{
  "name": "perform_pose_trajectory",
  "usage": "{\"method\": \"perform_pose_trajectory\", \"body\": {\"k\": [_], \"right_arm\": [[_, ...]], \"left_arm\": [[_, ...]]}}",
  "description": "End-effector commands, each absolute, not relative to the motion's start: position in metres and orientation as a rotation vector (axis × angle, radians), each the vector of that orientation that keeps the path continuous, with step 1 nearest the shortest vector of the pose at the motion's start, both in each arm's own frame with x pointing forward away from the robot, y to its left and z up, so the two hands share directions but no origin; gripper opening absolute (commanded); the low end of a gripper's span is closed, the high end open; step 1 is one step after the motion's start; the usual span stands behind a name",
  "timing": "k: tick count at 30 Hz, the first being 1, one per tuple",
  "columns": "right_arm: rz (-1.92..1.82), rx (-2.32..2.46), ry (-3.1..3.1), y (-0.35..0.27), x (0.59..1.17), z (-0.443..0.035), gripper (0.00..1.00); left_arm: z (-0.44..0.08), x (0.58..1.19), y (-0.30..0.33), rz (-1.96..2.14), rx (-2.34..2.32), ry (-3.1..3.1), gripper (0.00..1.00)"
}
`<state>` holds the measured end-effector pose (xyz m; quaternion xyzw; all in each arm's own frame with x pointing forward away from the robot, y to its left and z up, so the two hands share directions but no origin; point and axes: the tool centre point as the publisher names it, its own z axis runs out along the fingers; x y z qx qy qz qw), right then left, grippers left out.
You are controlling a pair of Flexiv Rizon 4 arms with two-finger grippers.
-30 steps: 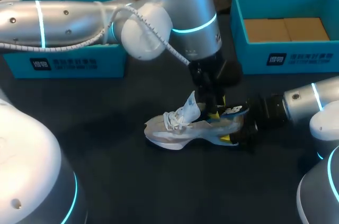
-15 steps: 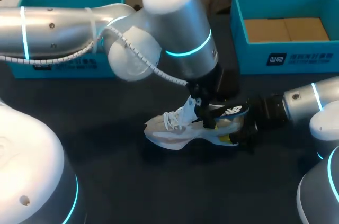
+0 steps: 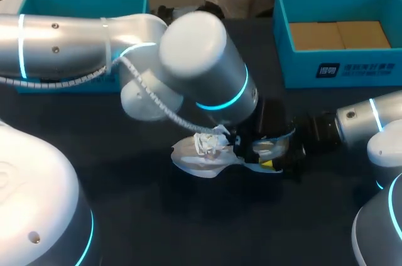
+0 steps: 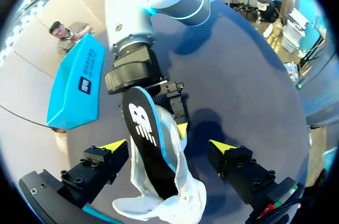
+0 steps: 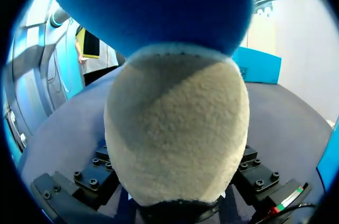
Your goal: Take the shoe out of the shoebox, open the shoe tongue, remove and reinsert the insole, then place the shoe into the shoebox
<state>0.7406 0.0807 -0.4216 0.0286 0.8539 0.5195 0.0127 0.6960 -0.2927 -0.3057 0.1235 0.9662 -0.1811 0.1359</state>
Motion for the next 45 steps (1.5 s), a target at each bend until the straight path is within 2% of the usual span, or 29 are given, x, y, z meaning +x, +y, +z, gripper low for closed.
{"method": "perform_pose_trajectory", "body": {"k": [1,9,45], "right_arm": [[1.614,0.091,2.662,0.082,0.74,-0.422,0.0],[1.614,0.091,2.662,0.082,0.74,-0.422,0.0],[1.614,0.091,2.662,0.082,0.74,-0.422,0.0]], "left_arm": [[-0.308,0.691,-0.293,-0.526,0.309,2.694,1.0],[-0.314,0.704,-0.308,-0.504,0.258,2.633,1.0],[-0.319,0.715,-0.302,-0.57,0.108,2.47,1.0]]}}
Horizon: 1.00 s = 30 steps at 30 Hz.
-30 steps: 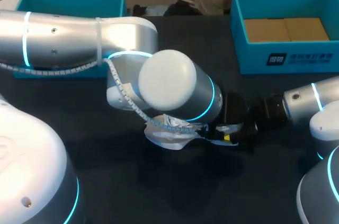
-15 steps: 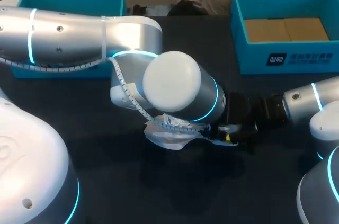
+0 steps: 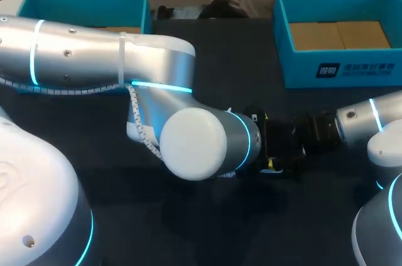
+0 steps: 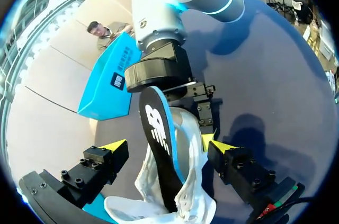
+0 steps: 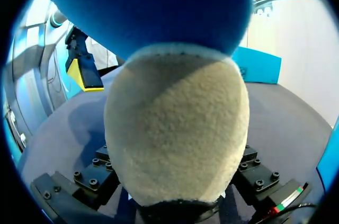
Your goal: Take the shoe out of the shoebox, open the shoe tongue, remove and reinsert the insole, then place the shoe into the shoebox
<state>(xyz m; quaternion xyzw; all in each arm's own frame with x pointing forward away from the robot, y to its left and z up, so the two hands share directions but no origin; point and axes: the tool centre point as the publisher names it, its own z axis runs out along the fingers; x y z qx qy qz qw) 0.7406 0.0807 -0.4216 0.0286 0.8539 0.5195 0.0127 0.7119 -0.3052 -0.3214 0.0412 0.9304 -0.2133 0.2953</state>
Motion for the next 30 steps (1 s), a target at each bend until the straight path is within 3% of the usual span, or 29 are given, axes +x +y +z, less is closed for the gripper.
{"method": "perform_pose_trajectory", "body": {"k": [1,13,16,30], "right_arm": [[1.614,0.091,2.662,0.082,0.74,-0.422,0.0],[1.614,0.091,2.662,0.082,0.74,-0.422,0.0],[1.614,0.091,2.662,0.082,0.74,-0.422,0.0],[1.614,0.091,2.662,0.082,0.74,-0.422,0.0]], "left_arm": [[-0.318,0.716,-0.302,-0.569,0.107,2.469,1.0],[-0.316,0.731,-0.304,-0.589,0.06,2.462,1.0],[-0.32,0.734,-0.305,-0.592,0.052,2.467,0.9],[-0.334,0.736,-0.305,-0.623,0.03,2.443,0.71]]}}
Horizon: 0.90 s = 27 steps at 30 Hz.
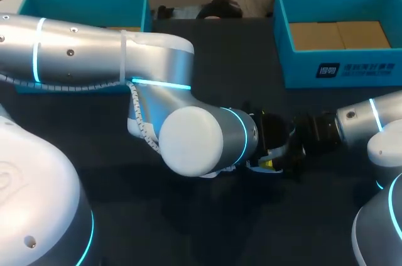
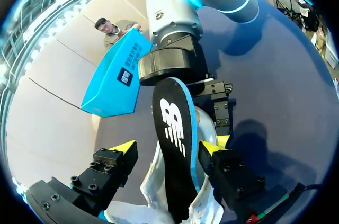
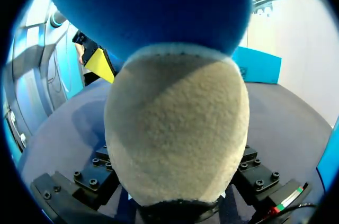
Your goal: Take the shoe out of the shoebox, open the shoe tongue, remove and reinsert the insole, then place the shoe into the shoebox
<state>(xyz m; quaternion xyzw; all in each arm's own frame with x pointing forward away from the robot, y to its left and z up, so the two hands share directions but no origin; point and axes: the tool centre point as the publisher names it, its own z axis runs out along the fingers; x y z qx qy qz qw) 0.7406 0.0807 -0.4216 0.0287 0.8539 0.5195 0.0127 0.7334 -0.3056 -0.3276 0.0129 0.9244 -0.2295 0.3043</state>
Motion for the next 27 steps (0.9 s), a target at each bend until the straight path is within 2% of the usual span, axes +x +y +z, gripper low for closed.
{"method": "perform_pose_trajectory", "body": {"k": [1,10,17,18,20,22,23,24,27], "right_arm": [[1.614,0.091,2.662,0.082,0.74,-0.422,0.0],[1.614,0.091,2.662,0.082,0.74,-0.422,0.0],[1.614,0.091,2.662,0.082,0.74,-0.422,0.0],[1.614,0.091,2.662,0.082,0.74,-0.422,0.0],[1.614,0.091,2.662,0.082,0.74,-0.422,0.0],[1.614,0.091,2.662,0.082,0.74,-0.422,0.0],[1.614,0.091,2.662,0.082,0.74,-0.422,0.0],[1.614,0.091,2.662,0.082,0.74,-0.422,0.0],[1.614,0.091,2.662,0.082,0.74,-0.422,0.0]], "left_arm": [[-0.335,0.737,-0.305,-0.622,0.019,2.445,0.67],[-0.341,0.738,-0.306,-0.627,-0.012,2.426,0.49],[-0.346,0.738,-0.308,-0.628,-0.027,2.435,0.42],[-0.346,0.738,-0.307,-0.63,-0.03,2.435,0.36],[-0.346,0.737,-0.307,-0.636,-0.04,2.434,0.32],[-0.346,0.736,-0.306,-0.639,-0.044,2.436,0.21],[-0.346,0.735,-0.306,-0.64,-0.045,2.437,0.14],[-0.347,0.735,-0.306,-0.641,-0.046,2.438,0.01],[-0.349,0.735,-0.307,-0.643,-0.041,2.458,0.0]]}}
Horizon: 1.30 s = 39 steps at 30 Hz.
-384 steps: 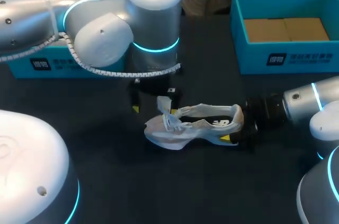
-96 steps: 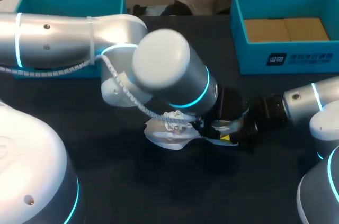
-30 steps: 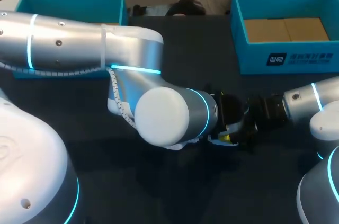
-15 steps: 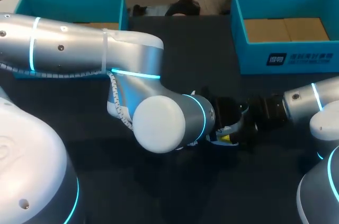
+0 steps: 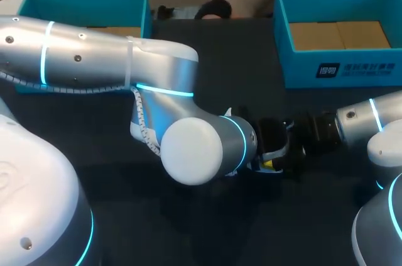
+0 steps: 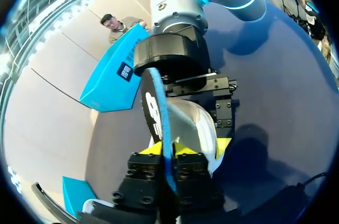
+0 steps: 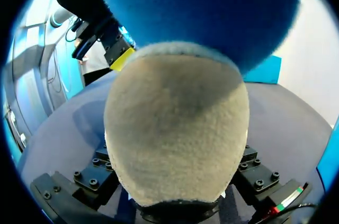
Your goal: Take the shoe out of the shoebox, open the shoe tongue, remove and reinsert the insole, then place the shoe into the shoebox
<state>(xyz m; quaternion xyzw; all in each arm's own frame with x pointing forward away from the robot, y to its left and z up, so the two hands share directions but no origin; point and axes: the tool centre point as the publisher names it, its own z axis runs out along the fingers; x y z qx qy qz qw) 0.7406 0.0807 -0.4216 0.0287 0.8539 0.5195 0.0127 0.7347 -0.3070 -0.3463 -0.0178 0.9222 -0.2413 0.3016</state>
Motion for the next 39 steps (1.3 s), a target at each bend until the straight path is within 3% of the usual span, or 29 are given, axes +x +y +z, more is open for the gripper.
{"method": "perform_pose_trajectory", "body": {"k": [1,15,39], "right_arm": [[1.614,0.091,2.662,0.082,0.74,-0.422,0.0],[1.614,0.091,2.662,0.082,0.74,-0.422,0.0],[1.614,0.091,2.662,0.082,0.74,-0.422,0.0]], "left_arm": [[-0.349,0.735,-0.307,-0.644,-0.038,2.462,0.0],[-0.318,0.731,-0.308,-0.714,-0.012,2.443,0.0],[-0.206,0.735,-0.342,-1.073,-0.061,2.298,0.0]]}}
